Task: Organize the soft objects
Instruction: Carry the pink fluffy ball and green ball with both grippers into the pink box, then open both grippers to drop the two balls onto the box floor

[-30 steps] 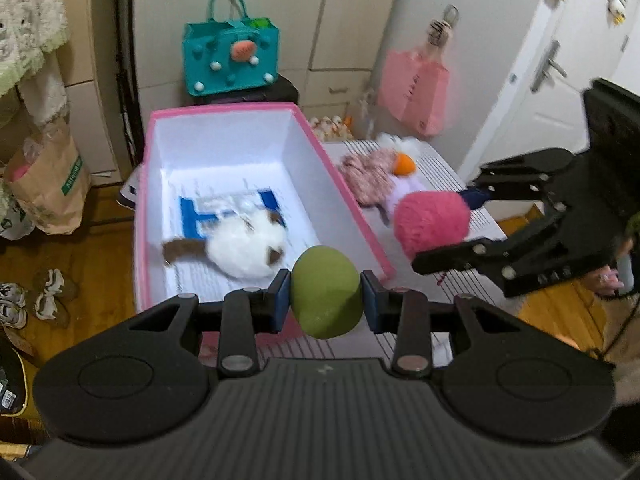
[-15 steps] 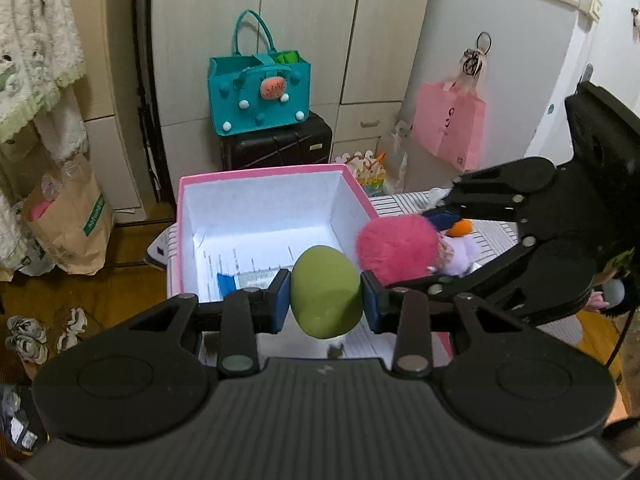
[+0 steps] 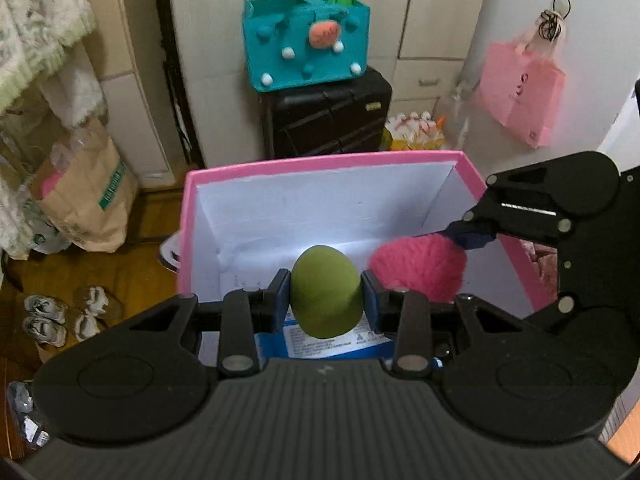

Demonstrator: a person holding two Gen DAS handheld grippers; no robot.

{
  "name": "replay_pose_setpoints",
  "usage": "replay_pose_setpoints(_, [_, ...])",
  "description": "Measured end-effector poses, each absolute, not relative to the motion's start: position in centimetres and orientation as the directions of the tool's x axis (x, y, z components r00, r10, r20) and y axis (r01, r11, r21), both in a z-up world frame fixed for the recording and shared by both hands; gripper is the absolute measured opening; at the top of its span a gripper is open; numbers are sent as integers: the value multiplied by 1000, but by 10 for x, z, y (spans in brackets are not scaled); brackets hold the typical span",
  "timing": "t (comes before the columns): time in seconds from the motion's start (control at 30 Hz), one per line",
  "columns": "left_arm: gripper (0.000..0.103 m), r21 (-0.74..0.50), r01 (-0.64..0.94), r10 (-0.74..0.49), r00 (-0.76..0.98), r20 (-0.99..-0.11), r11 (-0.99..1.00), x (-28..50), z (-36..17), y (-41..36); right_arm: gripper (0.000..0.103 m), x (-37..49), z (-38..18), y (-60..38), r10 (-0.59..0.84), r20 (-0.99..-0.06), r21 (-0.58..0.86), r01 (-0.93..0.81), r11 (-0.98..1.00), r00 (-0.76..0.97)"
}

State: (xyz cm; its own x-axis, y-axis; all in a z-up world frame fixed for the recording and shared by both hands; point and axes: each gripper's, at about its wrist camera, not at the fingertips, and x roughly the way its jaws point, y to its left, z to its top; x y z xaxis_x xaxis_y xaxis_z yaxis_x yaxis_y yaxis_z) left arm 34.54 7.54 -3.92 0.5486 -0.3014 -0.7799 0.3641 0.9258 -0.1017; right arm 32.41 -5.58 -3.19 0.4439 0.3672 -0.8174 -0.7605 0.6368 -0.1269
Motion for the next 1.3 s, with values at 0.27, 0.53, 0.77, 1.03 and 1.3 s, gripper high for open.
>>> replay_pose_setpoints(0.27, [37,-155,358,-330,503,-799,921,362,-48,79,61,340,-44,-49,346,-841,-152,-795,588,416])
replay_pose_setpoints(0.53, [39,-151,332,-315,522,-793,931,367,-53,79,73,350,-47,-49,337,-838,-163,-787,595,429])
replay_pose_setpoints(0.77, [42,-129,353,-326,583,-744,927,348,-35,83,74,342,-36,-60,366,-807,-153,-763,628,463])
replay_pose_setpoints(1.03, [46,-25,374,-281,648,-708,927,304,-2,91,71,301,-7,-92,423,-763,-42,-691,722,489])
replay_pose_setpoints(1.3, [48,5,408,-273,620,-736,913,260,22,93,71,258,21,-112,447,-740,30,-639,769,502])
